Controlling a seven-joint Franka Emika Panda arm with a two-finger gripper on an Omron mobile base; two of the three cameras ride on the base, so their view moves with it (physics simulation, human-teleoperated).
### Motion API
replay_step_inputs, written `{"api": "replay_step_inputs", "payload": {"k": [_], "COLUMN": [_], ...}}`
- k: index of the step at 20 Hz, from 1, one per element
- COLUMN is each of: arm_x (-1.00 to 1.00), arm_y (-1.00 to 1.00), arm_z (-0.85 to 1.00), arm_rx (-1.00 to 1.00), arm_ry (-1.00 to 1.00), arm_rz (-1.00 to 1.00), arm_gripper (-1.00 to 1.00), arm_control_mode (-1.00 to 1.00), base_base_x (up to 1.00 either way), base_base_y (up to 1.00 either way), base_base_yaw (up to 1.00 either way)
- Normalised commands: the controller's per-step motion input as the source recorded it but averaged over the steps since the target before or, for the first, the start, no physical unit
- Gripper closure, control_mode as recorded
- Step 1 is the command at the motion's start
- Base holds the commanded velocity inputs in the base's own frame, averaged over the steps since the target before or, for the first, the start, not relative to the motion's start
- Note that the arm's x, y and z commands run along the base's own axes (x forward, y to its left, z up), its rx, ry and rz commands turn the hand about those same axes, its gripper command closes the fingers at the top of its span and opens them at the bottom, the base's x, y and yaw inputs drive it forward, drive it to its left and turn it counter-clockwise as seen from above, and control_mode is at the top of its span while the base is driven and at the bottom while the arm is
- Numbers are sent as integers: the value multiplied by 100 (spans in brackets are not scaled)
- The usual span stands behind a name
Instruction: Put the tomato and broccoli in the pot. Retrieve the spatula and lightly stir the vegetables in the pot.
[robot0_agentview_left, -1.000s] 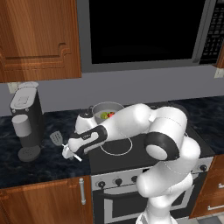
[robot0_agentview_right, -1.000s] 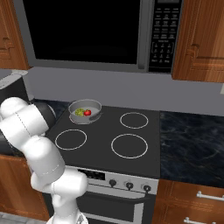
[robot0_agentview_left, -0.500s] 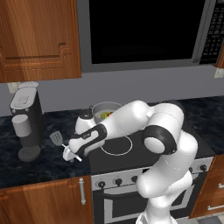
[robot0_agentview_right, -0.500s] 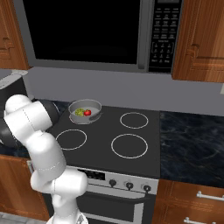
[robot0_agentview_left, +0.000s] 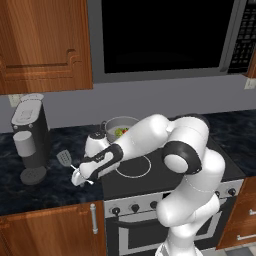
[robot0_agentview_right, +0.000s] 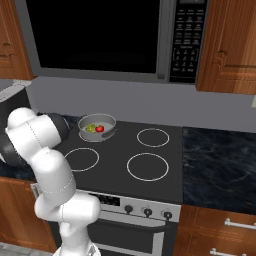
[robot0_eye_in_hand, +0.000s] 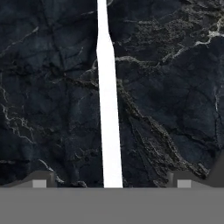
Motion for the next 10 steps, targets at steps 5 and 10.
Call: {"api": "replay_step_inputs", "payload": {"k": [5, 10], "arm_x": [-9, 0], "arm_y": [0, 0], "arm_z": [-29, -19], "arm_rx": [0, 0], "arm_ry": [-26, -15], "arm_rz": [0, 0], "arm_gripper": [-100, -100], "arm_control_mode": [-100, -100], "base_base_x": [0, 0], "base_base_y": [0, 0], "base_base_yaw": [0, 0]}}
